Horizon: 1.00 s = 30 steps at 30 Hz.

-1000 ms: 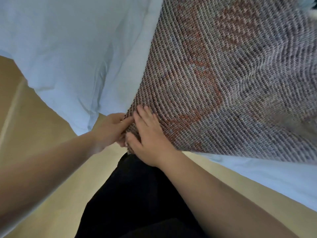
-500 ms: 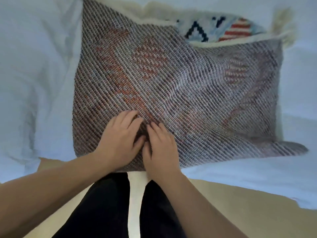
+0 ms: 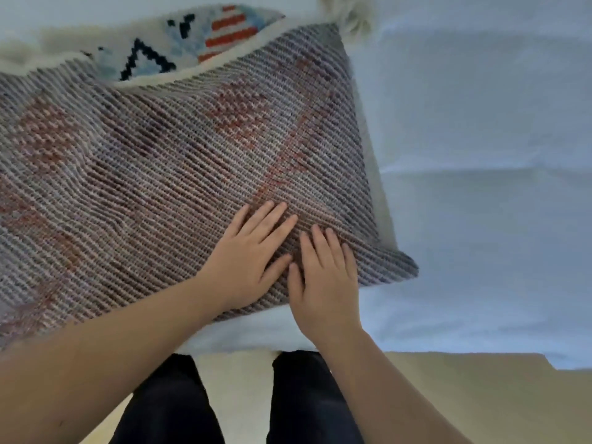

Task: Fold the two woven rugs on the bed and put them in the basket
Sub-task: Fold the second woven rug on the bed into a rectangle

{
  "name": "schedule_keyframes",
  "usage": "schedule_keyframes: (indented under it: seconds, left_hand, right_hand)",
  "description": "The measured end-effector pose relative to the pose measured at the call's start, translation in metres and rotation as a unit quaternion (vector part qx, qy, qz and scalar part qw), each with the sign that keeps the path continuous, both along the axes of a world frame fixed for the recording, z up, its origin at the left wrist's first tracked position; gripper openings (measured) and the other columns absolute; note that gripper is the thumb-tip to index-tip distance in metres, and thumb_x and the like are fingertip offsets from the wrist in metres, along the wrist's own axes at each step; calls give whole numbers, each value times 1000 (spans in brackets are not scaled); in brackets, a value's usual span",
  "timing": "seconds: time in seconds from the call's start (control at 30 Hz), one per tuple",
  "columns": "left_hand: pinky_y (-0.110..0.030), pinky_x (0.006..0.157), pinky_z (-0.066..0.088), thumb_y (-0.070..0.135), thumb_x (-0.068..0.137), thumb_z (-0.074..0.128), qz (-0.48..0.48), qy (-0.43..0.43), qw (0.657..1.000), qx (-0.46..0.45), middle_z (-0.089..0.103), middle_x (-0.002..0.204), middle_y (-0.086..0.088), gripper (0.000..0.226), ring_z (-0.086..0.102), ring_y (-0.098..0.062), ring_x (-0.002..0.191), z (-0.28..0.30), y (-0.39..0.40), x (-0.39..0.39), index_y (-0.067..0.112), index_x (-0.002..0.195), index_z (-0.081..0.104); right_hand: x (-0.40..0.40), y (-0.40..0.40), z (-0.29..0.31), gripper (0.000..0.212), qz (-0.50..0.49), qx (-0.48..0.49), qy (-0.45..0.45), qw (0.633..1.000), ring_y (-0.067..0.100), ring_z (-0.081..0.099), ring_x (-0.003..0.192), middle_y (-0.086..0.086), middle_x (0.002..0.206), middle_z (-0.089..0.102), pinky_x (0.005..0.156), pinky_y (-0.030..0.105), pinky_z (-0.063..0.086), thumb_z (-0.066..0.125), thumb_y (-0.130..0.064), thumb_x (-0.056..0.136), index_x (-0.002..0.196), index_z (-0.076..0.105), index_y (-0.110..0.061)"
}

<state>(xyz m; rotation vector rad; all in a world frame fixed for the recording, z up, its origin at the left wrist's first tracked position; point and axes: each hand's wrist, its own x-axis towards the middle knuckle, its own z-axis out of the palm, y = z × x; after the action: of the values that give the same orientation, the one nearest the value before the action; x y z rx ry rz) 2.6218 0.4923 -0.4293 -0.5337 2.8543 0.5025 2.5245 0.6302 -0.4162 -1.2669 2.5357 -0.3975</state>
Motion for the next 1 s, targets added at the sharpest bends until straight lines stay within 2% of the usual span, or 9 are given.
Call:
schedule_keyframes:
  seconds: [0.23, 0.33, 0.43, 0.53, 0.6, 0.7, 0.83, 1.0]
  left_hand:
    - [-47, 121, 4, 54, 101, 22, -43, -32, 998, -25, 21, 164, -9, 65, 12, -26, 153, -8, 32, -72, 19, 156, 25]
    - [-47, 121, 5, 55, 101, 23, -66, -20, 997, -24, 18, 164, -9, 67, 9, -26, 153, -11, 29, -85, 16, 156, 25]
    - [-47, 122, 8, 55, 102, 24, -52, 19, 998, -21, 17, 165, -8, 67, 9, -24, 153, -8, 14, -99, 15, 156, 26]
    - [-46, 122, 6, 55, 102, 23, -18, 54, 998, -23, 17, 165, -7, 66, 8, -23, 153, -2, -18, -126, 16, 155, 26]
    - [-45, 123, 1, 57, 102, 17, -23, 49, 998, -20, 15, 165, -5, 67, 5, -21, 153, 0, -44, -150, 20, 157, 19]
    - [-45, 122, -6, 57, 100, 9, -94, 8, 995, -32, 7, 166, -1, 66, -3, -18, 153, -3, -66, -177, 26, 158, 10]
    - [-49, 121, 6, 47, 103, 17, -156, 19, 986, -57, 24, 163, -6, 61, 12, -23, 153, -12, -87, -183, 19, 156, 28]
    - [-50, 121, 12, 46, 100, 28, -132, 44, 988, -73, 22, 163, -10, 62, 16, -27, 152, -16, -117, -188, 16, 155, 31]
  right_hand:
    - [-63, 47, -9, 51, -15, 20, -20, 999, 27, 48, 133, 9, 141, 56, 107, 55, 39, 44, -36, 91, 131, 61, -11]
    - [-74, 52, -10, 47, -82, -20, -47, 995, 29, 50, 126, 9, 138, 54, 102, 49, 42, 51, -38, 90, 127, 62, -13]
    - [-88, 45, -5, 54, -178, -36, -106, 978, 26, 49, 120, 5, 136, 52, 96, 45, 47, 45, -49, 90, 130, 56, -15]
    - [-106, 23, 1, 61, -189, -19, -149, 970, 18, 50, 120, -3, 132, 55, 95, 40, 50, 35, -57, 90, 136, 52, -20]
    - [-116, 3, 4, 62, -174, -6, -132, 976, 19, 51, 120, -5, 132, 58, 97, 39, 48, 32, -58, 91, 137, 52, -22]
    - [-123, -29, 10, 62, -138, 21, -111, 984, 19, 50, 123, -4, 139, 56, 101, 39, 44, 30, -55, 93, 142, 50, -21]
    - [-132, -69, 16, 56, -123, 16, -150, 981, 17, 50, 123, -6, 147, 49, 100, 36, 46, 31, -48, 98, 148, 42, -24]
    - [-151, -105, 15, 35, -140, -32, -188, 972, 9, 54, 111, -10, 130, 57, 92, 24, 45, 49, -25, 100, 134, 56, -24]
